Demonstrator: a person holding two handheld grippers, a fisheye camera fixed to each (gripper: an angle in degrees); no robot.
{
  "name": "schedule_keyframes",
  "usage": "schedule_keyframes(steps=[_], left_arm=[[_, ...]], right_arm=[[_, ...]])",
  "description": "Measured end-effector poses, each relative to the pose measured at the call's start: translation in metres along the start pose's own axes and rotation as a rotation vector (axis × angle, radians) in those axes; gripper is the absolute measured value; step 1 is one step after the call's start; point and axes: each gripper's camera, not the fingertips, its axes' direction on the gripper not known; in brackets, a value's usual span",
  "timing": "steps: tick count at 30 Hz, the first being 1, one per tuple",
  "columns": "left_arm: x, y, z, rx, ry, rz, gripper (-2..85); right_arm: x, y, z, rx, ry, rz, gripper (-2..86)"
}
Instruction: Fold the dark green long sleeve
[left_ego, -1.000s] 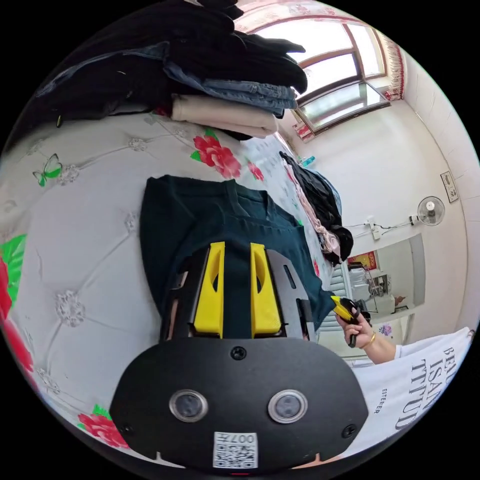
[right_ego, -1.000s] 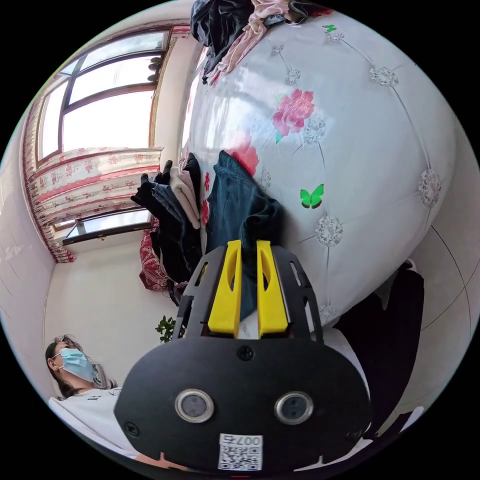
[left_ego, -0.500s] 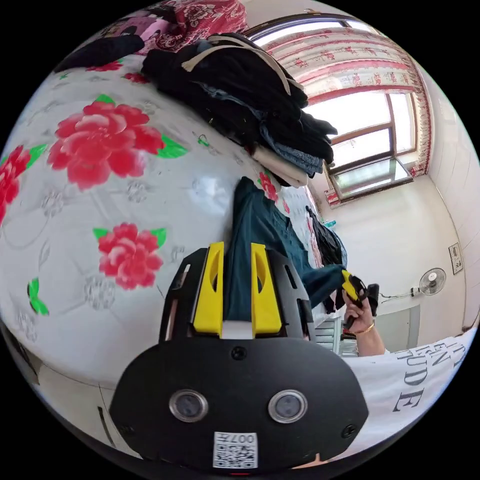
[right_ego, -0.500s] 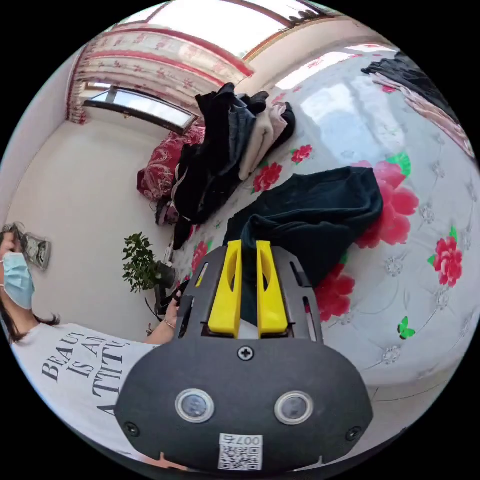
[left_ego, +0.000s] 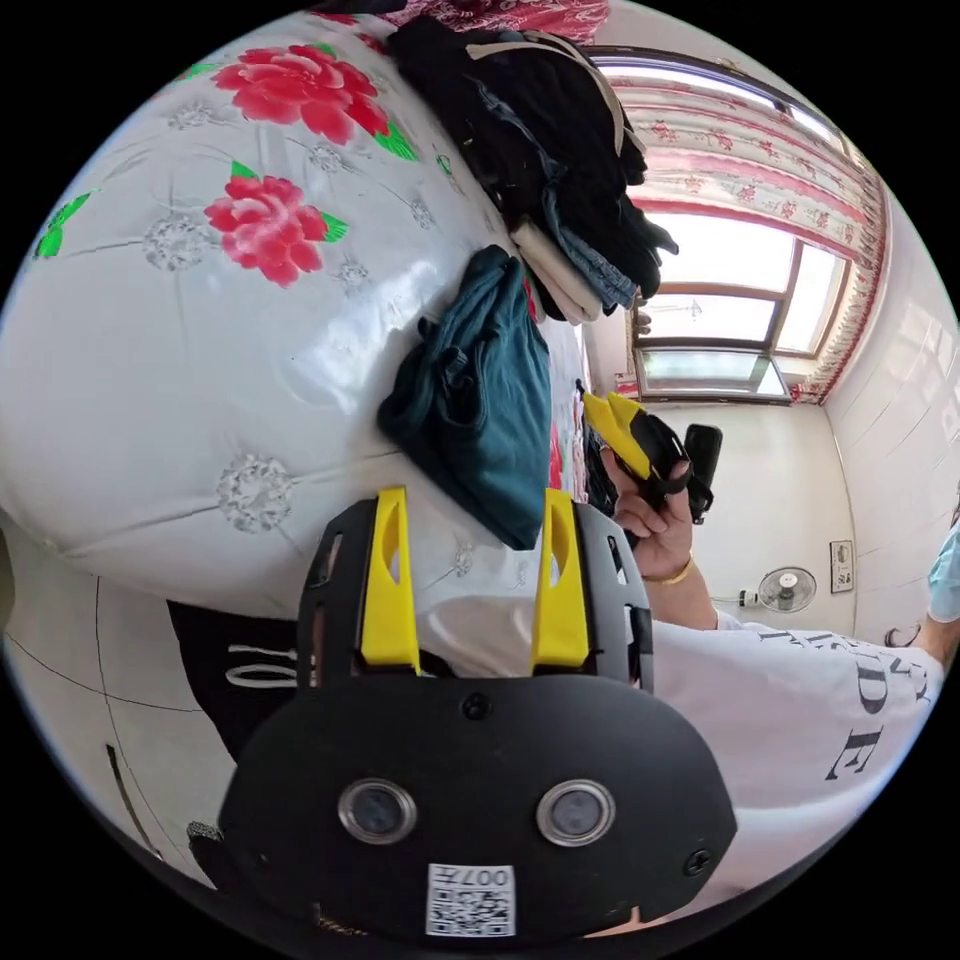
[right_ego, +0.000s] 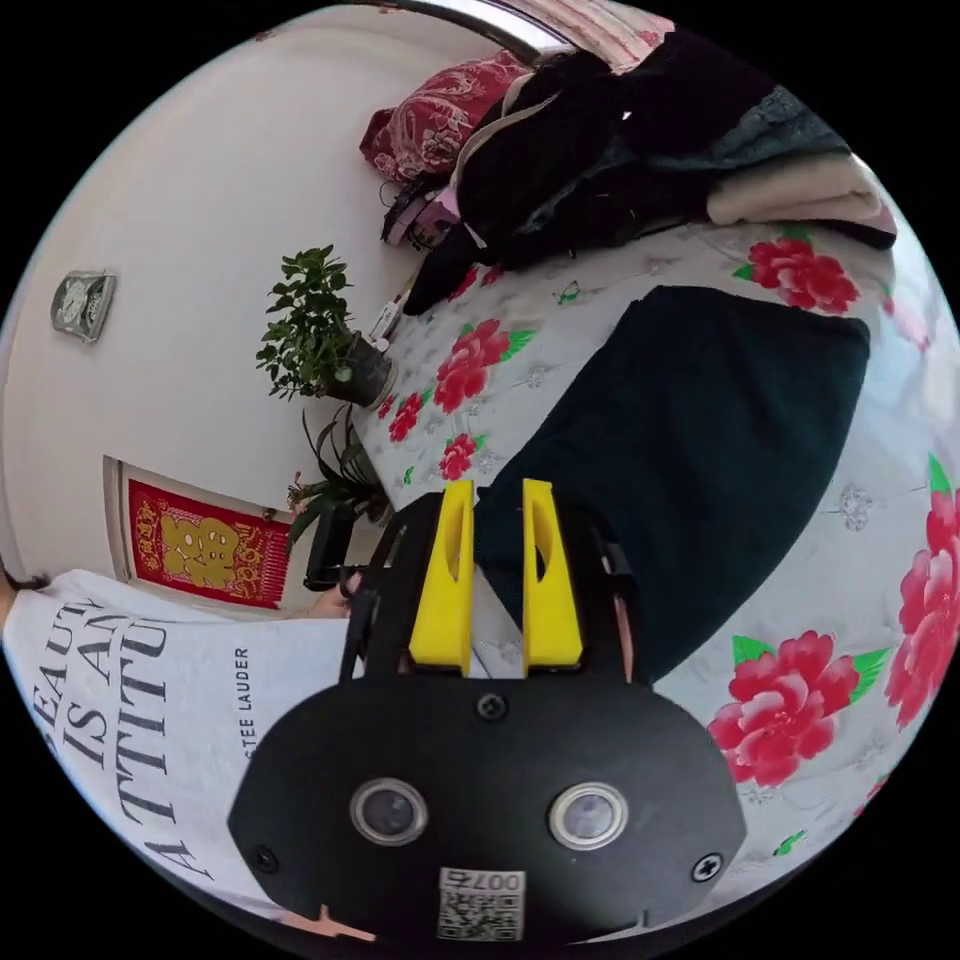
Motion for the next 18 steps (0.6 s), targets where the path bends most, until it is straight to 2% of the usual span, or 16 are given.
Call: schedule_keyframes(steps=[5, 7, 10, 16, 17, 18], left_arm=[[0.010, -0.020, 0.020, -0.063, -0.006, 0.059, 16.0], [0.011, -0.034, 0.026, -0.089, -0.028, 0.043, 13.5], [0.007, -0.048, 0.029, -0.097, -0.068, -0.009, 7.6], [0.022, -0.072, 0.023, -0.178, -0.121, 0.085, 5.6], [0.025, -0.075, 0.021, -0.178, -0.107, 0.095, 5.5], [0.028, -0.082, 0.015, -0.177, -0.073, 0.114, 5.4]], right_arm=[[0.122, 0.008, -0.086, 0.201, 0.154, 0.267, 10.3], [0.190, 0.019, -0.100, 0.234, 0.105, 0.457, 10.6], [0.246, 0.029, -0.097, 0.294, 0.077, 0.597, 10.6], [0.286, 0.028, -0.081, 0.364, 0.144, 0.680, 6.1], [0.288, 0.029, -0.082, 0.384, 0.123, 0.673, 5.6], [0.298, 0.027, -0.076, 0.376, -0.002, 0.664, 4.4]])
